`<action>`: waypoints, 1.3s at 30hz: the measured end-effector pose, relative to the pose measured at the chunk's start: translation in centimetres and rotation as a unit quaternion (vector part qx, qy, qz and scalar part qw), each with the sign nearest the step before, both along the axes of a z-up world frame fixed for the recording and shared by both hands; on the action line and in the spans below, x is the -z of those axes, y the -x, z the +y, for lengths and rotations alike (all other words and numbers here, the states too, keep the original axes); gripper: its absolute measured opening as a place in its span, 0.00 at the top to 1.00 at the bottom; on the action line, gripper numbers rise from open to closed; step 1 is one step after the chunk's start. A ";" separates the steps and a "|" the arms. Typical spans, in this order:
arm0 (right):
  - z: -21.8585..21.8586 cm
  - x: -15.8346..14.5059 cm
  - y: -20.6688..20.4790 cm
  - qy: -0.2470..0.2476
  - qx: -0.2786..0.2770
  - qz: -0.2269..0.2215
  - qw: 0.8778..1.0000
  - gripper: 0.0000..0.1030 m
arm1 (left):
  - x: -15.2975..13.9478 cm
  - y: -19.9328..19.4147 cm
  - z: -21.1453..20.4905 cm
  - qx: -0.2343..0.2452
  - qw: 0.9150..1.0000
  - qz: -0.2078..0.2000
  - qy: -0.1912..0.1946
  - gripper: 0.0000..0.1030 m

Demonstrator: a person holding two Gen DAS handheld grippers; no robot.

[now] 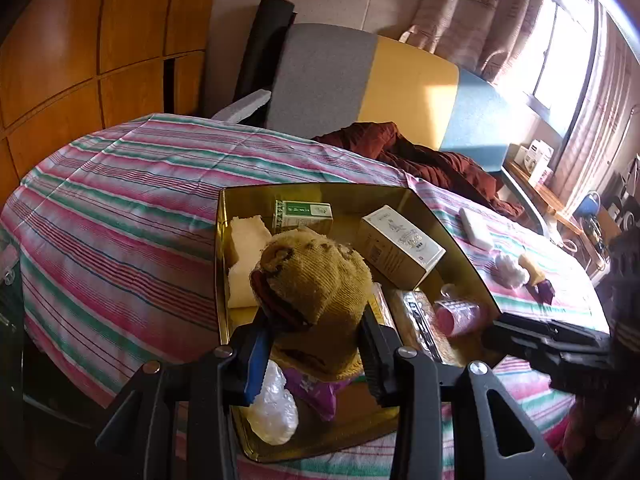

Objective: Organize objects
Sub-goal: 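Lower the glove into the gold tray with left while right lowers the cracker pack in, then open both grippers and move them back toward the remaining pile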

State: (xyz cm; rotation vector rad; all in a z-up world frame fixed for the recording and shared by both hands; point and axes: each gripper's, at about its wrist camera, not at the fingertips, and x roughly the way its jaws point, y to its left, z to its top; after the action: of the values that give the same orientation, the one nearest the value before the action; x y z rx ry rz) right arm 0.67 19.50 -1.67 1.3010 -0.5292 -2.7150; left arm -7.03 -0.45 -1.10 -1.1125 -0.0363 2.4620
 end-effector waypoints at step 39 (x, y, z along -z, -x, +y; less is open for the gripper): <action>0.1 -0.3 -5.2 -0.160 0.112 0.089 0.977 0.00 | -2.6 -3.4 2.2 -0.040 0.985 0.127 0.109 0.31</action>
State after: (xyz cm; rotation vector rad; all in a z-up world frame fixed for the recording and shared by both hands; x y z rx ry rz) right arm 5.88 19.64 -1.37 1.0941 -0.2387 -3.1725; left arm -3.66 1.80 1.45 -0.8850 0.2760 2.7129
